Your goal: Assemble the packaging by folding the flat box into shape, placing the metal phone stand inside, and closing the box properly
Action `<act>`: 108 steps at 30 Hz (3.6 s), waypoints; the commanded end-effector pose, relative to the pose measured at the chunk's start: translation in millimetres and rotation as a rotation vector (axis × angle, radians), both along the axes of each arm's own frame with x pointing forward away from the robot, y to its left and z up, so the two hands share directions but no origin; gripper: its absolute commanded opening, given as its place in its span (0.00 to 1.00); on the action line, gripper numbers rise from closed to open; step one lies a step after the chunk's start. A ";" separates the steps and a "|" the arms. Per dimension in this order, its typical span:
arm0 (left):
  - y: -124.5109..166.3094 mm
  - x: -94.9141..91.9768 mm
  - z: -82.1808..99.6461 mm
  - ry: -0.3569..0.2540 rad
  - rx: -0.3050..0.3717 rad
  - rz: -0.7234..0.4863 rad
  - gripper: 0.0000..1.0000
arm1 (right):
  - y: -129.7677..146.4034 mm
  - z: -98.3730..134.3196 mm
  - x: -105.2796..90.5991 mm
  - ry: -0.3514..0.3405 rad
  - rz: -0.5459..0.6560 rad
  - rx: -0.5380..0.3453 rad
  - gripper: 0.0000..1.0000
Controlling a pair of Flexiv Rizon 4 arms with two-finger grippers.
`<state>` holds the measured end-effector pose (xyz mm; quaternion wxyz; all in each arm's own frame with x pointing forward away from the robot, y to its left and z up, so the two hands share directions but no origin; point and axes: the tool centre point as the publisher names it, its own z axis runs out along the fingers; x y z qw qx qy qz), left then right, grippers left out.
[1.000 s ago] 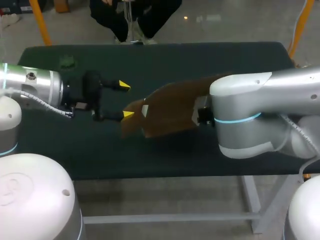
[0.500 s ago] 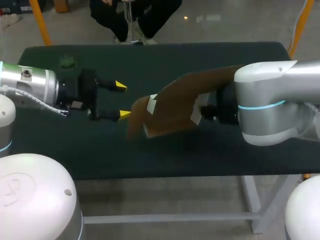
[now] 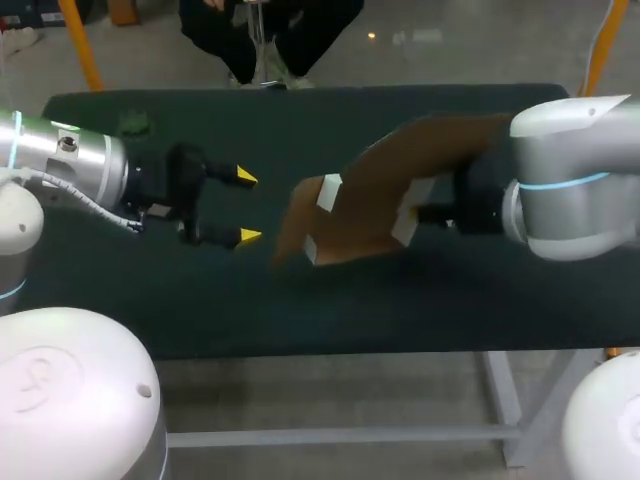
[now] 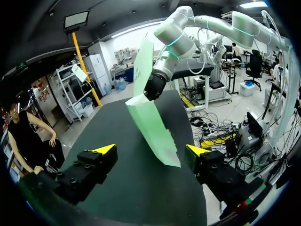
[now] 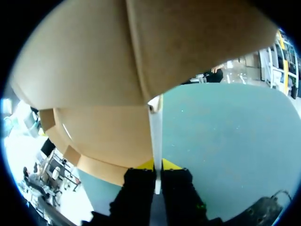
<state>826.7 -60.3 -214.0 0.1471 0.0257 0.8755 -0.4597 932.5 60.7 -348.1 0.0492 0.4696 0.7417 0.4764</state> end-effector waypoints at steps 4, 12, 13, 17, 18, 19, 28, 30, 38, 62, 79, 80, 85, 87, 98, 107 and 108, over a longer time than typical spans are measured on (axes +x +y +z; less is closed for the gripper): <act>8.9 6.3 -3.4 0.045 0.087 -0.036 1.00 | -8.3 5.7 8.5 0.282 0.224 -0.093 0.00; 14.2 8.1 -11.6 0.056 0.113 -0.036 1.00 | -6.7 3.3 4.8 0.326 0.222 -0.173 0.00; 14.9 9.1 -12.4 0.057 0.119 -0.035 1.00 | -6.6 2.6 3.9 0.333 0.216 -0.189 0.00; 16.9 12.5 -14.6 0.052 0.130 -0.037 1.00 | -6.4 0.5 -0.8 0.352 0.185 -0.238 0.00; 18.0 13.7 -15.3 0.048 0.136 -0.035 1.00 | -6.5 0.1 -2.3 0.354 0.174 -0.249 0.00; 18.6 14.7 -16.0 0.048 0.137 -0.034 1.00 | -6.6 -0.2 -3.9 0.359 0.165 -0.260 0.00; 31.2 24.0 -23.4 0.046 0.220 -0.032 1.00 | -9.3 -5.8 -17.6 0.485 0.034 -0.370 0.00; 31.2 24.0 -23.4 0.046 0.220 -0.032 1.00 | -9.3 -5.8 -17.6 0.485 0.034 -0.370 0.00; 31.2 24.0 -23.4 0.046 0.220 -0.032 1.00 | -9.3 -5.8 -17.6 0.485 0.034 -0.370 0.00; 57.2 47.7 -37.3 0.092 0.277 -0.039 1.00 | -4.9 -5.3 -36.6 0.688 -0.095 -0.479 0.00; 57.2 47.7 -37.3 0.092 0.277 -0.039 1.00 | -7.9 -9.0 -53.2 0.816 -0.136 -0.496 0.00; 57.2 47.7 -37.3 0.092 0.277 -0.039 1.00 | -7.9 -9.0 -53.2 0.816 -0.136 -0.496 0.00; 57.2 47.7 -37.3 0.092 0.277 -0.039 1.00 | 2.0 -9.6 -52.4 0.852 -0.112 -0.530 0.00; 57.2 47.7 -37.3 0.092 0.277 -0.039 1.00 | 5.0 -12.6 -51.7 0.885 -0.101 -0.559 0.00; 57.2 47.7 -37.3 0.092 0.277 -0.039 1.00 | 4.8 -23.1 -61.8 1.034 -0.078 -0.622 0.00; 57.2 47.7 -37.3 0.092 0.277 -0.039 1.00 | 3.4 -35.1 -59.6 1.165 -0.037 -0.625 0.00; 57.2 47.7 -37.3 0.092 0.277 -0.039 1.00 | 3.5 -35.8 -58.4 1.176 -0.043 -0.628 0.00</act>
